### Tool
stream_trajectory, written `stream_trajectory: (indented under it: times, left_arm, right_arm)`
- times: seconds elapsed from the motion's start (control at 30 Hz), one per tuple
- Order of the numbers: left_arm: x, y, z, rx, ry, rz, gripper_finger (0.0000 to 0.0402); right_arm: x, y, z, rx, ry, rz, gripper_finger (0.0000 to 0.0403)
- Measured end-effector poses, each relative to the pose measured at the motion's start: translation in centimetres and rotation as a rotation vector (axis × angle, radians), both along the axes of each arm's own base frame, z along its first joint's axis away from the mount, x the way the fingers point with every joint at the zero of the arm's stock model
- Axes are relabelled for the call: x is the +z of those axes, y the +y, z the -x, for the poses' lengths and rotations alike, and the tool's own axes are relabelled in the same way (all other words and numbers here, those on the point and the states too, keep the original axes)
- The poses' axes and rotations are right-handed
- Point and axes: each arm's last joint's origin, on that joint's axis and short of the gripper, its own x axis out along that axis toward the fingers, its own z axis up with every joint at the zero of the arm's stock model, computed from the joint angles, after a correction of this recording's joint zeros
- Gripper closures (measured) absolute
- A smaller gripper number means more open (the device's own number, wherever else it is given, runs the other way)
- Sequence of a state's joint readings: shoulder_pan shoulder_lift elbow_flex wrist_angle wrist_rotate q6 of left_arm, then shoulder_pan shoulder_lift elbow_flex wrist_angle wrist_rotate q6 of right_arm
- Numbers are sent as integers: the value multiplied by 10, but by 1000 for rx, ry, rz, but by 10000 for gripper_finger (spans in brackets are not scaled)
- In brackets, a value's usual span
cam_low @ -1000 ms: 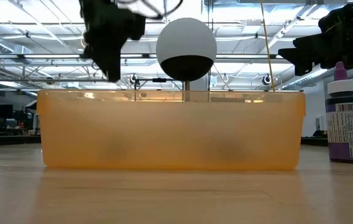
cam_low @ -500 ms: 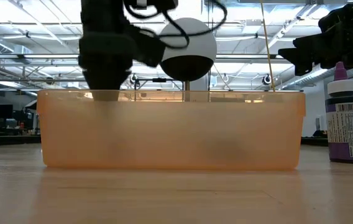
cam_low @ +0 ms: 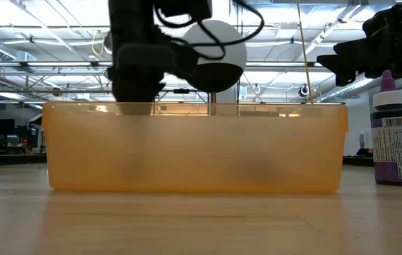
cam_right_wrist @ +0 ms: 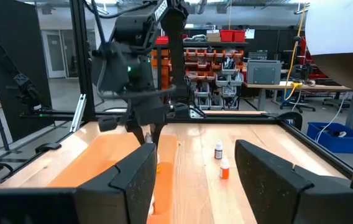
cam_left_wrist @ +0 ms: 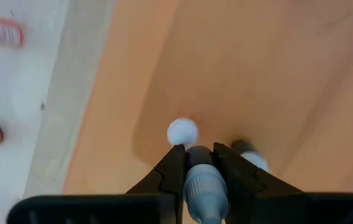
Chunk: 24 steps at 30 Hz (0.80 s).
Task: Pick & Place food coloring
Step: Put the small purple food coloring bottle into the orange container
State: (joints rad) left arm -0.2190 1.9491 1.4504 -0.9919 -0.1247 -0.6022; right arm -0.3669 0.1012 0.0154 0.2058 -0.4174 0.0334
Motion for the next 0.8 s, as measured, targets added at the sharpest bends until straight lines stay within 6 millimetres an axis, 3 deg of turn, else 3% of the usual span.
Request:
stream_trajectory:
  times: [0.23,0.37,0.8]
  left_arm:
    - [30,-4,-21,-84,-155,21,334]
    - [36,-4,-30,-126,-224,20,334]
    - [-30,13,-49,-108,-59,68,334]
  right_arm:
    - [0,0,0,0,0,0,199]
    - [0,0,0,0,0,0,196]
    - [0,0,0,0,-1,0,196]
